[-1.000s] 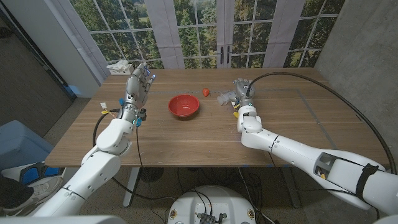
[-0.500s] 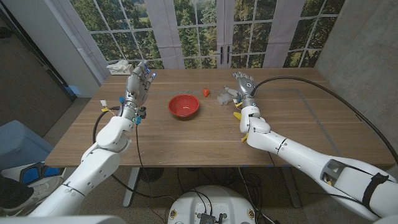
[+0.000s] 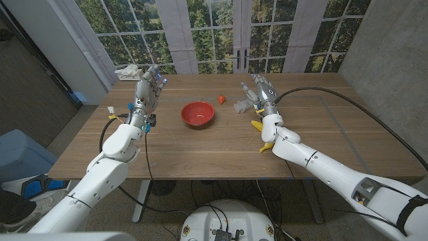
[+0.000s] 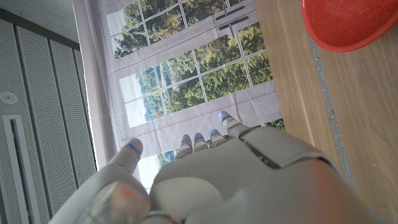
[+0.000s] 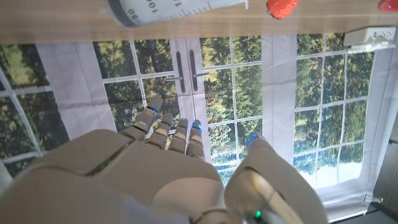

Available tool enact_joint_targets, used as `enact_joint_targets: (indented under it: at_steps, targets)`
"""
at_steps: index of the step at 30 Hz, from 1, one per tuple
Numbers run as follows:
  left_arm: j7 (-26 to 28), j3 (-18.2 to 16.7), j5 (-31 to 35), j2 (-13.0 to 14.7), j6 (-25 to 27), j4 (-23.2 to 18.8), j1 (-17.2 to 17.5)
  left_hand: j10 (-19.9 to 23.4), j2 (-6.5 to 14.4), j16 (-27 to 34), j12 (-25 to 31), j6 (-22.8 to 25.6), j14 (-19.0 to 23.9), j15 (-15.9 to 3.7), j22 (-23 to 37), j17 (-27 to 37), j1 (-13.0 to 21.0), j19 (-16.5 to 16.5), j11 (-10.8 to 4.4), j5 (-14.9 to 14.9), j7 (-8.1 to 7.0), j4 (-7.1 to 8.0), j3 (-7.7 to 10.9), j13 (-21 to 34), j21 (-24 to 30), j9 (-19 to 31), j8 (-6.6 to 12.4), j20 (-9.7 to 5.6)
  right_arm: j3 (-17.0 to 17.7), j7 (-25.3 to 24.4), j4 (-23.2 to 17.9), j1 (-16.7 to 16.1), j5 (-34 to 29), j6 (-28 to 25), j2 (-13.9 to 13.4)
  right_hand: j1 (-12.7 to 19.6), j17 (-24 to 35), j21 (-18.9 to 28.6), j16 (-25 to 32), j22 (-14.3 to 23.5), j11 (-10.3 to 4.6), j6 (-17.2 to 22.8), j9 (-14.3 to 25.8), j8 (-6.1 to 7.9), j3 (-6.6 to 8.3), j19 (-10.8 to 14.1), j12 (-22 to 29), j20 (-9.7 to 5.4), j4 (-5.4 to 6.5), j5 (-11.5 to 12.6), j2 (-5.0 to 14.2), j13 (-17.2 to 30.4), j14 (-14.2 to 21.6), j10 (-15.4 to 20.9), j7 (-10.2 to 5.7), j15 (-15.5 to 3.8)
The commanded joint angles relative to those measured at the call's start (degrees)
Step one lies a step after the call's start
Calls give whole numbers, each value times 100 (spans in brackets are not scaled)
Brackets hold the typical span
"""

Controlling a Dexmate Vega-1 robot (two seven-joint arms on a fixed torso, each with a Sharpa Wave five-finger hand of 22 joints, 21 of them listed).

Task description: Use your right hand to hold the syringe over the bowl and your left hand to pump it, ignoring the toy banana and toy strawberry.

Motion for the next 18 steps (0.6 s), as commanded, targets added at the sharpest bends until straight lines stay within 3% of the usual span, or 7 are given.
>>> enact_joint_targets:
  at_steps: [1,11,18]
  targets:
    - [-110,48,-58,-20,-109,171,-110,-45,86,-6,-1,-26,-146,-368,2,3,1,-47,-6,41,-7,-4,-29,17,2,-4,-4,-278,721,453,-29,-400,1347,1800,-65,-173,-48,-123,-65,-4,38,-61,2,11,-25,-121,-13,-404,54,20,34,-44,-131,-79,63,-506]
    - [-90,73,-33,-34,-162,186,-112,-110,71,-13,-11,-69,-207,-364,3,5,-5,-118,-8,43,-8,1,-54,17,-17,-4,-22,-291,1030,893,-75,-613,1962,2439,-78,-378,-202,-417,-176,-9,120,-249,-16,-9,-142,-341,-33,-452,29,44,-66,-155,-344,-277,200,-464]
    - [-86,77,-15,-27,-197,170,-69,-144,65,-15,-13,-92,-245,-379,4,5,-8,-166,-11,45,-22,5,-69,17,-26,-4,-28,-284,1223,1295,39,-714,2489,2923,-46,-434,-294,-497,-159,-9,154,-202,-22,31,-188,-266,10,-437,-14,68,-134,-207,-280,-229,259,-416]
